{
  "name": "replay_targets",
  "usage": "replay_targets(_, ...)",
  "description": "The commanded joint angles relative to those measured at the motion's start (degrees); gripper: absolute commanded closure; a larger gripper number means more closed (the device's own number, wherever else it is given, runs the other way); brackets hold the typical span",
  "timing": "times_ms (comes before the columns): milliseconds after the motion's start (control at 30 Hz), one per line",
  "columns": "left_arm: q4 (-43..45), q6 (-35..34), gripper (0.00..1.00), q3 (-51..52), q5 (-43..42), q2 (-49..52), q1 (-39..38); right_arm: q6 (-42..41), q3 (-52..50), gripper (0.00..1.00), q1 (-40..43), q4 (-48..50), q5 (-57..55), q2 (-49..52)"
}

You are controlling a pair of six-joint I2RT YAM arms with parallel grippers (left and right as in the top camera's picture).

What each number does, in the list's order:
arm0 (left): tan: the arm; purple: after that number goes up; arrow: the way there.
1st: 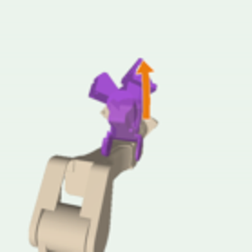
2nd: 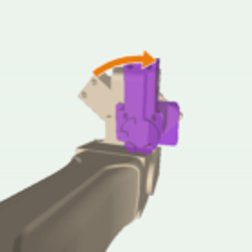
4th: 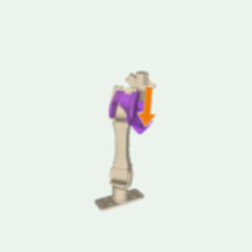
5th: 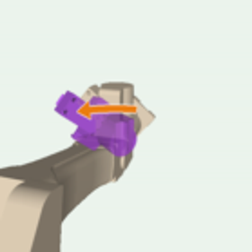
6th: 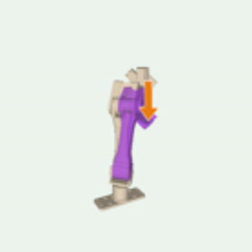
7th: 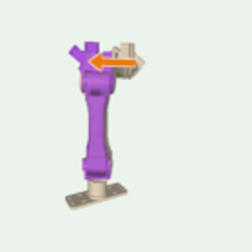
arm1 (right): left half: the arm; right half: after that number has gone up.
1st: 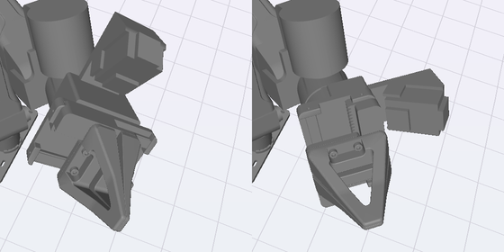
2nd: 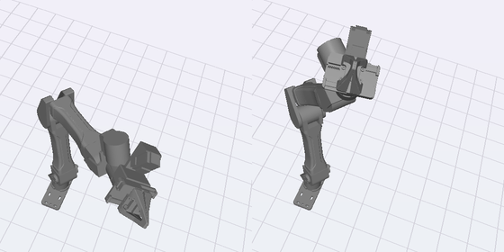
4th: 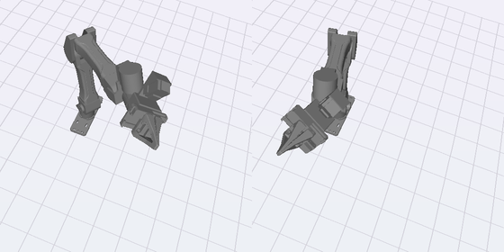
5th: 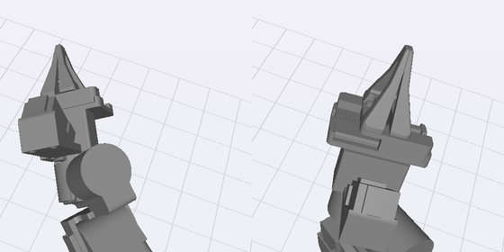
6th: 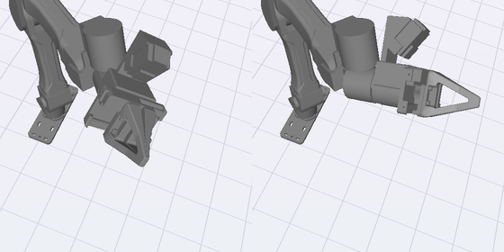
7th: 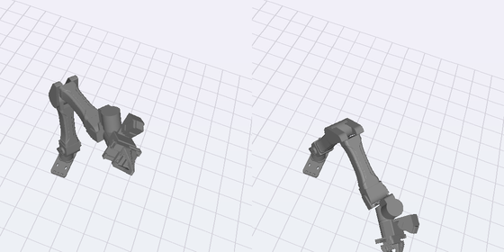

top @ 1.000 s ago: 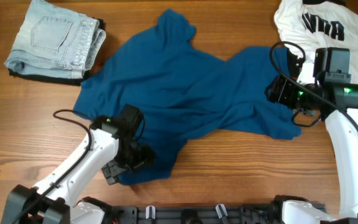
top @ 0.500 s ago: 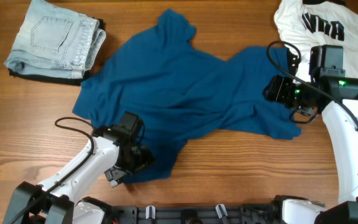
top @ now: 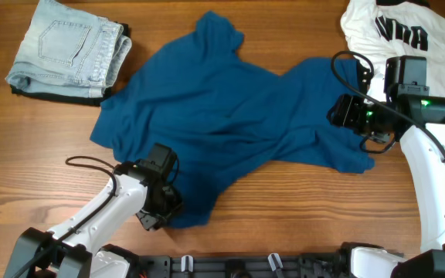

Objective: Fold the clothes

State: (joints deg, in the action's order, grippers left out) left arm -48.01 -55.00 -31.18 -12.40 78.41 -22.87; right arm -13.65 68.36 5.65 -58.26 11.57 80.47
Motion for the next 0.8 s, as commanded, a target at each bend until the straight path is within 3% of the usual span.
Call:
replay_targets(0, 0.0, 0.3, 0.96, 0.0, 2.0, 0.3, -0.1, -1.7, -0.2, 0.26, -0.2, -1.1, 0.8, 0.4)
replay_targets(167, -6.6, 10.4, 0.96, -14.2, 4.9, 0.3, 2.5, -6.8, -0.2, 0.27, -0.2, -5.1, -0.9, 0.4)
replay_targets(333, -10.5, 22.4, 0.96, -31.5, 8.2, 0.3, 9.7, -9.7, -1.9, 0.22, -0.1, -9.0, -5.0, 0.5)
replay_targets(500, -8.0, 26.5, 0.96, -34.6, 9.1, 0.3, 18.6, -9.6, -9.4, 0.21, -0.1, 1.9, -5.9, 1.3)
replay_targets(767, -6.3, 29.5, 0.96, -34.6, 9.1, 0.3, 25.8, -5.9, -17.0, 0.22, -0.1, 16.0, -10.0, 9.0)
